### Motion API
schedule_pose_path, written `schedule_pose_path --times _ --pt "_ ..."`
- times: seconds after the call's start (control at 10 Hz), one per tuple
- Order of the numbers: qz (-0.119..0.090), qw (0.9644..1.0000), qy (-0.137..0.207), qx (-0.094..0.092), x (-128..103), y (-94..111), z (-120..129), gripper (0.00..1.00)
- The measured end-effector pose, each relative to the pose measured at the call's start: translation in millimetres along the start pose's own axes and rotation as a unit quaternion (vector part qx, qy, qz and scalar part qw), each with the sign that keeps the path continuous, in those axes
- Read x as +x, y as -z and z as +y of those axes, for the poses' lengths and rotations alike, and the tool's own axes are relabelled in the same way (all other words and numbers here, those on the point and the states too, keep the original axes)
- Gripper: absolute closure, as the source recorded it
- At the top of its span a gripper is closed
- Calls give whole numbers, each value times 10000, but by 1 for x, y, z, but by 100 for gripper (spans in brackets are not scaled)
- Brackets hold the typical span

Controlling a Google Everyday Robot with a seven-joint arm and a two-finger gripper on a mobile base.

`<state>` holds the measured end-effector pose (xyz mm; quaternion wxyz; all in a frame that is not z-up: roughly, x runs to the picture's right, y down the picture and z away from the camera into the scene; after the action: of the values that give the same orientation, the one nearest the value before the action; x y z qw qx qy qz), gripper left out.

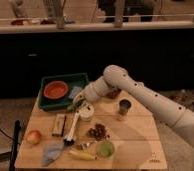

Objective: Place pepper in paper cup

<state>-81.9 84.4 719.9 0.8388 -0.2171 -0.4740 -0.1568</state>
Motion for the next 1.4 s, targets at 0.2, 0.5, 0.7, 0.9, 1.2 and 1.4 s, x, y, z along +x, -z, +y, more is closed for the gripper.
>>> schedule_pose_path --times 0.2,0.5,0.7,0.9,1.2,1.4 --pt "-151 9997 -126 128 4 -3 -1 99" --pt "-349 9987 -264 249 8 -9 -1 99" --pt "-466 9979 -340 295 10 -13 0 99" --pt "-559 9971 -396 327 12 -19 0 99" --pt "-620 9962 -483 362 19 -24 3 99" --pt "-630 9958 -536 388 25 -25 6 99"
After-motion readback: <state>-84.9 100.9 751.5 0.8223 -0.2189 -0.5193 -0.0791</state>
